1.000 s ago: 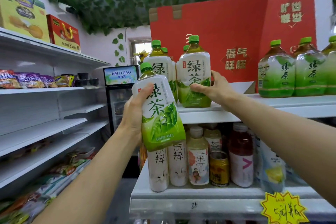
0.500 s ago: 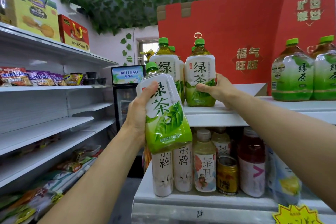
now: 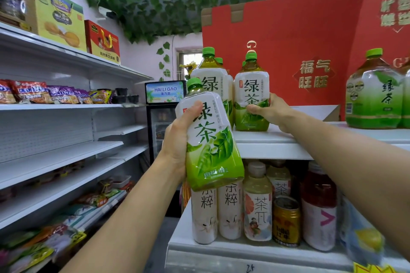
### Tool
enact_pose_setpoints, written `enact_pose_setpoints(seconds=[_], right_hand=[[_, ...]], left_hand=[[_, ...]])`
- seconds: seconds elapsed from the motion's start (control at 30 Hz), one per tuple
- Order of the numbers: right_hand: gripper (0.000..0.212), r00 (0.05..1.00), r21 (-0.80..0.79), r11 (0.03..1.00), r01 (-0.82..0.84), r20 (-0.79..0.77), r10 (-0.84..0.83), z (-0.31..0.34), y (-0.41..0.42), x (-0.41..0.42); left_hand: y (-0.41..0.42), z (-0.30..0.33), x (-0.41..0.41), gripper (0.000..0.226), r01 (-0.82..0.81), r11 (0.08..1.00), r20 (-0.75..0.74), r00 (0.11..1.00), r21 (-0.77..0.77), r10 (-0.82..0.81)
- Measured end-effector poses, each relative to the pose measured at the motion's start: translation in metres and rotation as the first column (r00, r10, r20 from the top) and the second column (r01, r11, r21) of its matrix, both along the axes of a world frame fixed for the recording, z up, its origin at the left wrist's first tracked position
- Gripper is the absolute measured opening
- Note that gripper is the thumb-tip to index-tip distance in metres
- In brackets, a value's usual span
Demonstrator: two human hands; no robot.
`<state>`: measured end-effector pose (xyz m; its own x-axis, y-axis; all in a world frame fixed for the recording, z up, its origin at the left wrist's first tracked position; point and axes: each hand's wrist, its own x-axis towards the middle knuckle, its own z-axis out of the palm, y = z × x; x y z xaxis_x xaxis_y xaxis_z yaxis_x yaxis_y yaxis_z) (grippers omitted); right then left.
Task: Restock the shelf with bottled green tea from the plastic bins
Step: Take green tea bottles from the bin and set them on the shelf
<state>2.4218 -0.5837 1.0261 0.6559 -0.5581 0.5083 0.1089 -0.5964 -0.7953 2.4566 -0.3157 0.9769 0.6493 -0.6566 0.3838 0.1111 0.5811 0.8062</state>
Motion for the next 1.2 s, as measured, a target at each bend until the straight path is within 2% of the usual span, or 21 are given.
enact_pose_setpoints(seconds=[0.1, 0.2, 0.27, 0.3, 0.37, 0.4, 0.47, 0.5, 0.57, 0.63, 0.7, 0.77, 0.8, 0.9, 0.97, 1.07, 1.2], right_hand=[[0.052, 1.000, 0.015, 1.000, 0.004, -0.013, -0.004, -0.001, 0.001, 0.003], [0.067, 0.981, -0.024, 0.980, 0.196, -0.005, -0.196, -0.005, 0.018, 0.002], [0.079, 0.938, -0.065, 0.938, 0.339, 0.096, -0.333, -0.009, 0.043, -0.012], [0.078, 0.930, -0.079, 0.940, 0.332, 0.196, -0.312, -0.009, 0.059, -0.024], [0.070, 0.952, -0.087, 0.988, 0.130, 0.290, -0.100, -0.011, 0.094, -0.054], [0.073, 0.966, -0.093, 0.996, -0.017, 0.256, 0.040, -0.014, 0.112, -0.070], [0.092, 0.963, -0.071, 0.962, -0.262, 0.039, 0.265, -0.026, 0.144, -0.095], [0.095, 0.941, -0.037, 0.942, -0.334, -0.076, 0.331, -0.033, 0.156, -0.104], [0.073, 0.886, 0.026, 0.896, -0.443, -0.144, 0.442, -0.047, 0.168, -0.113], [0.050, 0.879, 0.073, 0.879, -0.471, -0.039, 0.474, -0.052, 0.166, -0.114], [0.058, 0.898, 0.085, 0.894, -0.440, 0.063, 0.436, -0.049, 0.158, -0.117], [0.074, 0.924, 0.007, 0.931, -0.364, 0.128, 0.361, -0.042, 0.150, -0.121], [0.080, 0.934, -0.043, 0.946, -0.320, 0.153, 0.323, -0.038, 0.146, -0.124], [0.089, 0.942, -0.057, 0.976, -0.208, 0.256, 0.216, -0.029, 0.128, -0.124], [0.098, 0.940, -0.014, 0.987, -0.160, 0.302, 0.157, -0.022, 0.113, -0.119], [0.102, 0.948, 0.034, 0.992, -0.125, 0.298, 0.110, -0.016, 0.095, -0.107], [0.090, 0.963, 0.068, 0.988, -0.140, 0.240, 0.120, -0.019, 0.080, -0.089]], left_hand=[[-0.001, 0.001, 0.001, 0.057, -0.023, 1.000, 0.004, 1.000, 0.006, 0.023], [-0.002, 0.000, 0.002, 0.058, -0.045, 0.999, 0.027, 0.999, 0.002, 0.045], [-0.001, 0.000, 0.002, 0.060, -0.068, 0.998, 0.033, 0.997, 0.001, 0.068], [-0.001, 0.000, 0.001, 0.061, -0.083, 0.997, 0.035, 0.996, 0.006, 0.083], [0.000, 0.001, -0.004, 0.070, -0.108, 0.994, 0.048, 0.993, 0.017, 0.107], [0.001, 0.002, -0.007, 0.079, -0.109, 0.994, 0.060, 0.992, 0.018, 0.108], [0.002, 0.000, -0.012, 0.089, -0.130, 0.992, 0.089, 0.988, 0.000, 0.130], [0.002, -0.001, -0.016, 0.084, -0.153, 0.988, 0.116, 0.981, -0.025, 0.155], [0.000, -0.002, -0.026, 0.072, -0.190, 0.979, 0.158, 0.967, -0.076, 0.200], [-0.006, 0.002, -0.034, 0.076, -0.235, 0.963, 0.207, 0.944, -0.131, 0.259], [-0.010, 0.012, -0.040, 0.091, -0.288, 0.950, 0.312, 0.897, -0.125, 0.313], [-0.009, 0.025, -0.040, 0.109, -0.405, 0.908, 0.443, 0.799, -0.103, 0.406], [-0.009, 0.030, -0.037, 0.111, -0.474, 0.874, 0.467, 0.752, -0.106, 0.464], [-0.012, 0.032, -0.021, 0.083, -0.652, 0.749, 0.420, 0.650, -0.119, 0.633], [-0.019, 0.026, -0.008, 0.087, -0.709, 0.705, 0.476, 0.621, 0.002, 0.623], [-0.029, 0.020, 0.006, 0.116, -0.716, 0.675, 0.578, 0.631, 0.178, 0.517], [-0.041, 0.022, 0.026, 0.128, -0.724, 0.653, 0.658, 0.605, 0.221, 0.449]])
